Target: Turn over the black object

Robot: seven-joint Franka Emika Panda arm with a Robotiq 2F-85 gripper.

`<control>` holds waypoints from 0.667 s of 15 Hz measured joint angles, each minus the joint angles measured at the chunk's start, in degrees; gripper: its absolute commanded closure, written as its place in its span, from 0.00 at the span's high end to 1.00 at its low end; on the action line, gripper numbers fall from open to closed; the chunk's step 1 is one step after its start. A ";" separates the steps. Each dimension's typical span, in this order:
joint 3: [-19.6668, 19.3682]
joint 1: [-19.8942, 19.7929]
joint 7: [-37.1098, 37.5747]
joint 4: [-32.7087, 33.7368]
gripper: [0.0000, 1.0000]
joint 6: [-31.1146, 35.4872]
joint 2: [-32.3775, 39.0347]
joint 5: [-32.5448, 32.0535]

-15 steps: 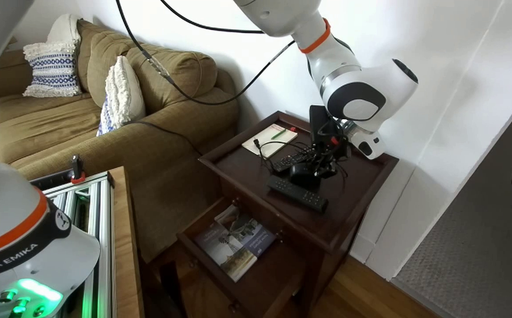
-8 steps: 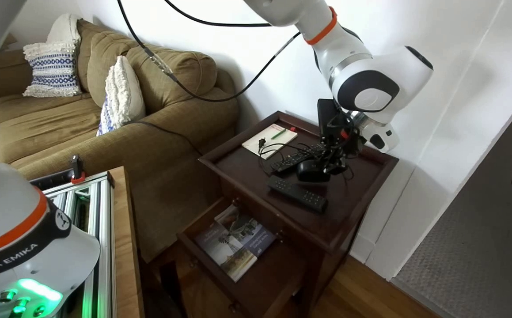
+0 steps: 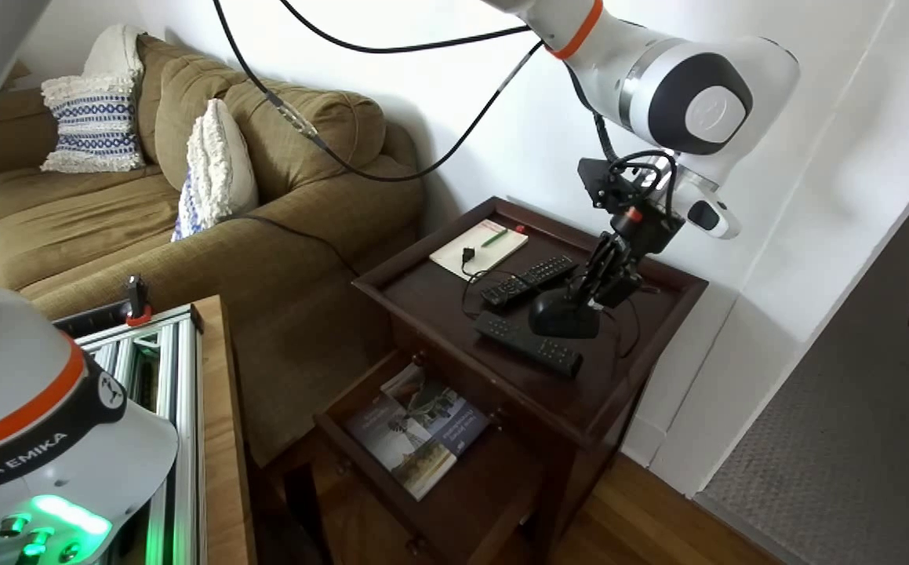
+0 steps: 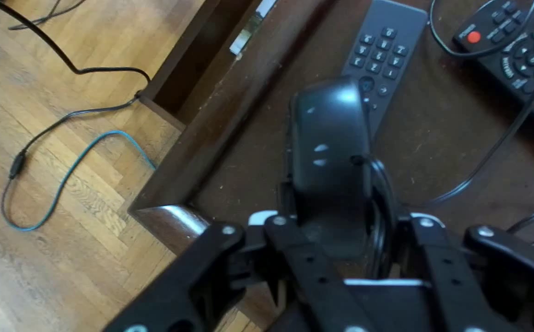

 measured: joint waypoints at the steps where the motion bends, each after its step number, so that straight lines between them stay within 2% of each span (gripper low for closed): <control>1: -0.25 0.51 1.45 1.89 0.19 -1.25 1.11 -1.07; 5: -1.05 2.23 8.68 10.48 0.19 -5.38 7.24 -2.52; 10: -1.05 2.35 17.17 22.77 0.19 -12.13 15.93 -2.47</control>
